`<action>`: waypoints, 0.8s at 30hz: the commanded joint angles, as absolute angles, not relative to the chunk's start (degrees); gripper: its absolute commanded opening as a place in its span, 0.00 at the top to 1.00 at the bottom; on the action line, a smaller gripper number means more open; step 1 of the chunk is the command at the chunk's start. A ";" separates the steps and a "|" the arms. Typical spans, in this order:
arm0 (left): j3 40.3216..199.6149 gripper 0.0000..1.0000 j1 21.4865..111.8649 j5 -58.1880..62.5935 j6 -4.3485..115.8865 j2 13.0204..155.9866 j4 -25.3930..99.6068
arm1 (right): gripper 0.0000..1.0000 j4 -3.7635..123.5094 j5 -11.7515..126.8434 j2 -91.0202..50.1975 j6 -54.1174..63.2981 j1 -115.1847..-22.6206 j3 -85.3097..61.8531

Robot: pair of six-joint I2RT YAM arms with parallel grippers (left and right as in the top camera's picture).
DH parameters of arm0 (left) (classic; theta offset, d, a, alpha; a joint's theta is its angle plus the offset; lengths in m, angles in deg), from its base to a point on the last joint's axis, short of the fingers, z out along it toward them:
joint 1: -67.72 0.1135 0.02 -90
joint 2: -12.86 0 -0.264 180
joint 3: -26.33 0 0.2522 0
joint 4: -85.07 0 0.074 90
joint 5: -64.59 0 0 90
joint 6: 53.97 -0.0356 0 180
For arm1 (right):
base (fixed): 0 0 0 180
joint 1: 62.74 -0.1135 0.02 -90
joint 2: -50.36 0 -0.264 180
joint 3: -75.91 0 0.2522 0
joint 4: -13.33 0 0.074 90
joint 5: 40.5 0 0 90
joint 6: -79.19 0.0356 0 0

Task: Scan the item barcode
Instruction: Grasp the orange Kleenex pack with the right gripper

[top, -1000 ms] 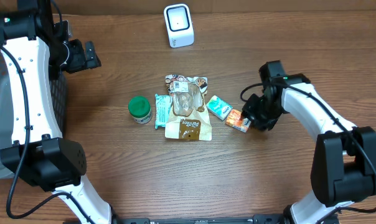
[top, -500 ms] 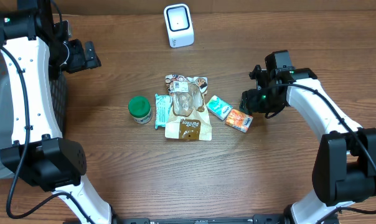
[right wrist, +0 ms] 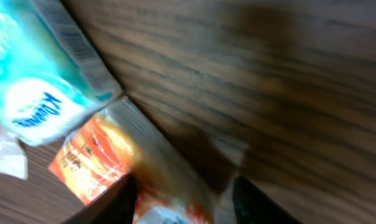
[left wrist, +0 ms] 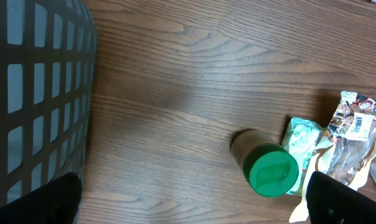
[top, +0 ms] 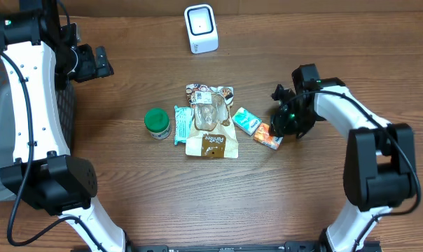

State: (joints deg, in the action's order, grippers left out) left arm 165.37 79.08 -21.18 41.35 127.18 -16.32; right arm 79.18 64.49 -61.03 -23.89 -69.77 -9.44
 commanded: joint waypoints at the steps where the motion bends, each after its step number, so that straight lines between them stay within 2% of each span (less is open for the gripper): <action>1: 165.50 0.00 79.32 -21.40 39.85 125.67 -16.23 | 0.67 79.47 65.91 -63.96 -24.11 -69.35 -10.62; 5: 165.50 0.00 79.32 -21.40 39.85 125.67 -16.23 | 0.94 80.60 66.54 -64.20 -21.68 -69.35 -10.65; 6: 165.50 0.00 79.32 -21.40 39.85 125.67 -16.23 | 0.96 81.09 66.54 -64.18 -20.26 -69.35 -10.69; 13: 165.50 0.00 79.32 -21.40 39.85 125.67 -16.23 | 0.96 89.46 72.75 -63.83 -16.79 -69.35 -14.62; 17: 165.50 0.00 79.32 -21.40 39.85 125.67 -16.23 | 0.96 92.84 85.53 -62.02 -16.83 -69.35 -18.60; 24: 165.50 0.00 79.32 -21.40 39.85 125.67 -16.23 | 0.96 89.65 115.13 -57.62 -16.81 -69.37 -21.51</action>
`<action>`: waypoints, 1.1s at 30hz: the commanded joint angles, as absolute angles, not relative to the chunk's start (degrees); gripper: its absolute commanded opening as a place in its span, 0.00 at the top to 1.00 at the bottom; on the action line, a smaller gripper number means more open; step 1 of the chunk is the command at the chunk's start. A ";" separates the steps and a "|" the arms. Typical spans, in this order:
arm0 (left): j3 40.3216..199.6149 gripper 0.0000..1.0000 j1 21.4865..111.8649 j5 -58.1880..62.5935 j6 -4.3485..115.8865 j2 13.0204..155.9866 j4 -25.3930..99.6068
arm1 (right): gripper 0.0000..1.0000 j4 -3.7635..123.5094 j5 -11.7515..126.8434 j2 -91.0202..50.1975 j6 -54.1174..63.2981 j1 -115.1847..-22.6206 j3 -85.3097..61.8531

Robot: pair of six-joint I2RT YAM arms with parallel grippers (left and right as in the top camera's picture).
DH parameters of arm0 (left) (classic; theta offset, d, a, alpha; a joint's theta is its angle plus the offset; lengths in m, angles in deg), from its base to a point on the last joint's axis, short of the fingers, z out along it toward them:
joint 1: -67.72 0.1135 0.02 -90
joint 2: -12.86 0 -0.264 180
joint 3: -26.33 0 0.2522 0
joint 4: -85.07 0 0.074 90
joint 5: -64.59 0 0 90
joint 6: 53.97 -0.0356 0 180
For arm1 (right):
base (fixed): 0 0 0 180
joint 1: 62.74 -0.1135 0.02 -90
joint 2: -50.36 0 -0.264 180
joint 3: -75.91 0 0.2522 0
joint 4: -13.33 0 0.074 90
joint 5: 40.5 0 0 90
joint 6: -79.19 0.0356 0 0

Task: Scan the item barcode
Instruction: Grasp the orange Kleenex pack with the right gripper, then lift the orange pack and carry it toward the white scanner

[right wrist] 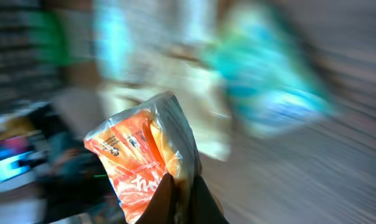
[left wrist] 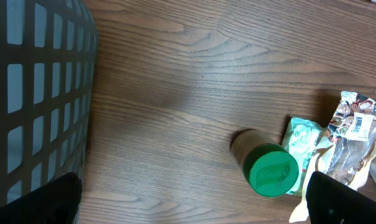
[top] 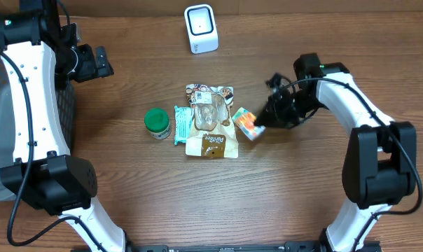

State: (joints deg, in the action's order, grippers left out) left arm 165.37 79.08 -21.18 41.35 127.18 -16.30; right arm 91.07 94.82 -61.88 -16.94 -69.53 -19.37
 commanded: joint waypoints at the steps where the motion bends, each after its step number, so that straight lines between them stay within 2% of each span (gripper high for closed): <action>1: 165.50 0.00 79.32 -21.40 39.85 125.67 -16.23 | 0.96 88.93 118.67 -57.32 -16.81 -69.37 -21.60; 5: 165.50 0.01 79.32 -21.40 39.85 125.67 -16.23 | 0.96 84.41 134.60 -56.90 -15.65 -69.35 -21.62; 7: 165.50 0.00 79.32 -21.40 39.85 125.67 -16.23 | 0.96 80.87 139.41 -56.90 -10.60 -69.35 -21.62; 11: 165.50 0.00 79.32 -21.40 39.85 125.67 -16.23 | 0.96 76.54 139.41 -56.90 0.83 -69.37 -22.76; 15: 165.50 0.00 79.32 -21.40 39.85 125.67 -16.23 | 0.96 77.30 138.03 -56.53 1.55 -69.48 -24.66; 19: 165.50 0.00 79.32 -21.40 39.85 125.67 -16.23 | 0.96 77.94 128.79 -54.93 3.67 -69.48 -25.47; 25: 165.50 0.00 79.32 -21.40 39.85 125.67 -16.23 | 0.96 81.68 105.55 -54.10 4.00 -72.35 -25.47; 33: 165.50 0.01 79.32 -21.40 39.85 125.67 -16.23 | 0.96 85.65 75.59 -54.10 6.05 -83.27 -29.07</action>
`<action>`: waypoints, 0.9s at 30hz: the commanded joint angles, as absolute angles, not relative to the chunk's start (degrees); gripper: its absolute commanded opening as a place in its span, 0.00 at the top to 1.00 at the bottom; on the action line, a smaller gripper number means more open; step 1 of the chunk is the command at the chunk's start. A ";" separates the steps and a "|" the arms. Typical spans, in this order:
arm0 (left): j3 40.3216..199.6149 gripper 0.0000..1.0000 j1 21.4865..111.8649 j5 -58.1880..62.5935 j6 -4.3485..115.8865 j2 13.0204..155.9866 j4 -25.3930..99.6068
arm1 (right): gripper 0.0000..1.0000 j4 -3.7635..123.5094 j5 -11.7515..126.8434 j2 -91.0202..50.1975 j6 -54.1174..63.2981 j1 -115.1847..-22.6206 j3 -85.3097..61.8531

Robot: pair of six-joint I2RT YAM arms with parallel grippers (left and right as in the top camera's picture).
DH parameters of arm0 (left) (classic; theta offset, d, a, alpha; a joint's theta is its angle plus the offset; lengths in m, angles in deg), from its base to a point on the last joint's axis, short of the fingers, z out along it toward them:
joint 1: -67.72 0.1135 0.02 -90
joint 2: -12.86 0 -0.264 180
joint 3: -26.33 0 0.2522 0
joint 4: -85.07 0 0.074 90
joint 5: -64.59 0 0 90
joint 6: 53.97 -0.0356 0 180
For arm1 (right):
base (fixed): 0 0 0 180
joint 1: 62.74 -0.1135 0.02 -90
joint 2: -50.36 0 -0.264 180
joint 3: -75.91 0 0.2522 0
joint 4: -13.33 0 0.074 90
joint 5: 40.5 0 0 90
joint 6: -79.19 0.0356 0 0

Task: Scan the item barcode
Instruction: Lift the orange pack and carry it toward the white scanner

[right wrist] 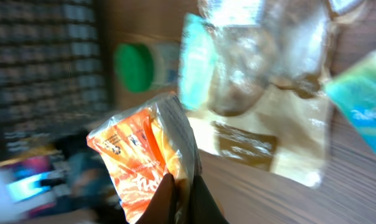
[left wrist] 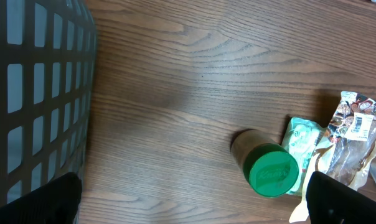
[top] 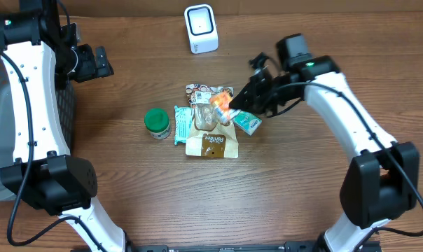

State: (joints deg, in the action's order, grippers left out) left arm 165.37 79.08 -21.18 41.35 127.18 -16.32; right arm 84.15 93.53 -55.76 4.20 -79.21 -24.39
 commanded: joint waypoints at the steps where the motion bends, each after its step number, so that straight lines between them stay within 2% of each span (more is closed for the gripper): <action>1: 165.50 0.01 79.32 -21.40 39.85 125.67 -16.23 | 0.96 86.83 71.81 -54.13 6.47 -84.34 -30.89; 7: 165.50 0.00 79.32 -21.40 39.85 125.67 -16.23 | 0.96 91.23 42.24 -54.93 7.04 -90.62 -49.29; 12: 165.50 0.00 79.32 -21.40 39.85 125.67 -16.23 | 0.96 77.11 23.31 -56.36 -3.28 -93.79 -52.24; 21: 165.50 0.00 79.32 -21.40 39.85 125.67 -16.23 | 0.96 43.84 19.53 -68.81 -27.08 -94.20 -52.24; 27: 165.50 0.00 79.32 -21.40 39.85 125.67 -16.23 | 0.96 29.50 19.02 -77.40 -37.35 -94.25 -52.24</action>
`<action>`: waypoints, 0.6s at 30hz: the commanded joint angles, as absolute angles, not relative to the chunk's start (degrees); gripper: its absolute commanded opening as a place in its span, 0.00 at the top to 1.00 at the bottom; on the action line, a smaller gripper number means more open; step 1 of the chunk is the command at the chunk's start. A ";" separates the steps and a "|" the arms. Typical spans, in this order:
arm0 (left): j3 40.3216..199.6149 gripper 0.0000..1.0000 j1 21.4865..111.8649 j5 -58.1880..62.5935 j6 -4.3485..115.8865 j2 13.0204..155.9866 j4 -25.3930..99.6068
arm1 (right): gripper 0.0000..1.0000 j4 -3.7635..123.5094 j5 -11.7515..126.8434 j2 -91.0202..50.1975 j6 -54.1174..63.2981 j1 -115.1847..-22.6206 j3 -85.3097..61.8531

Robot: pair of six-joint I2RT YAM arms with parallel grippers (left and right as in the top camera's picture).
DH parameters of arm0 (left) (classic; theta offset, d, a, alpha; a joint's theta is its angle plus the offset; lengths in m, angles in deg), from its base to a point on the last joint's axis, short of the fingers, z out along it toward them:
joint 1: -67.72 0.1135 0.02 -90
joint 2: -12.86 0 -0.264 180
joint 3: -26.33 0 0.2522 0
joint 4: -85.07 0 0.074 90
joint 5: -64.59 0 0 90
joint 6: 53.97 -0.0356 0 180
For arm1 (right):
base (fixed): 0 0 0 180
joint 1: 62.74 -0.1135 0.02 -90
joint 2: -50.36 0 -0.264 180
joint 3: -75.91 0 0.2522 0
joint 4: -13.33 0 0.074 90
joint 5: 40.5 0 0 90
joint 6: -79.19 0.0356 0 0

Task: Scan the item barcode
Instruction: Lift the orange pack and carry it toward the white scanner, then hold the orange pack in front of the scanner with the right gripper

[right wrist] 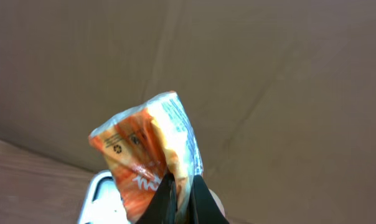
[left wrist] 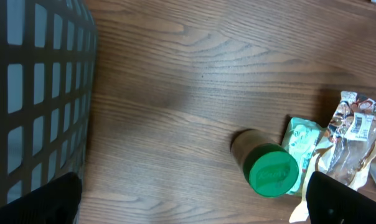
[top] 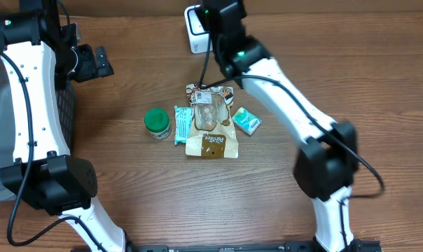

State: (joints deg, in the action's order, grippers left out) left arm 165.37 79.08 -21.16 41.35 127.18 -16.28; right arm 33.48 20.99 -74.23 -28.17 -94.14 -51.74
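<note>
My right gripper point(right wrist: 178, 198) is shut on an orange snack packet point(right wrist: 145, 152), holding it up by one edge with the printed face toward the camera. Just below and behind the packet is the white barcode scanner point(right wrist: 101, 200), against a brown cardboard wall. From overhead, the right gripper point(top: 210, 15) hangs over the scanner point(top: 192, 31) at the table's far edge, hiding the packet. My left gripper point(left wrist: 194, 214) is open above bare wood at the far left, its dark fingertips point(left wrist: 48, 202) in the frame's lower corners.
A green-lidded jar point(top: 157, 122), a mint packet point(top: 181, 124), a brown snack bag point(top: 211, 126) and a teal tissue pack point(top: 246, 121) lie mid-table. A grey mesh basket point(left wrist: 32, 93) stands at the left edge. The right arm stretches across the table's right half.
My right gripper has moved with the orange packet from above the brown snack bag to the white scanner at the far edge. The left arm has not moved.
My right gripper stood open around the orange packet on the table beside the teal tissue pack. Then it was shut on the packet, clear of the table. Afterwards it held it over the snack bag, and now holds it at the scanner. The left arm stayed still.
</note>
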 commanded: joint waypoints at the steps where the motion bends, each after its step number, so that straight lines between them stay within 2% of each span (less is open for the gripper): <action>1: 165.50 0.00 79.32 -21.40 39.85 125.67 -16.23 | 0.96 28.17 18.89 -78.47 -38.38 -94.29 -52.24; 9: 165.50 0.01 79.32 -21.40 39.85 125.67 -16.23 | 0.96 14.03 19.55 -86.65 -46.10 -94.51 -52.24; 18: 165.50 0.00 79.32 -21.40 39.85 125.67 -16.23 | 0.96 12.54 22.78 -92.03 -47.84 -94.62 -52.24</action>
State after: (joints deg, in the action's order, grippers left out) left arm 165.37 79.08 -21.18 41.35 127.18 -16.30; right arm 13.02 22.08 -89.86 -46.38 -94.29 -51.72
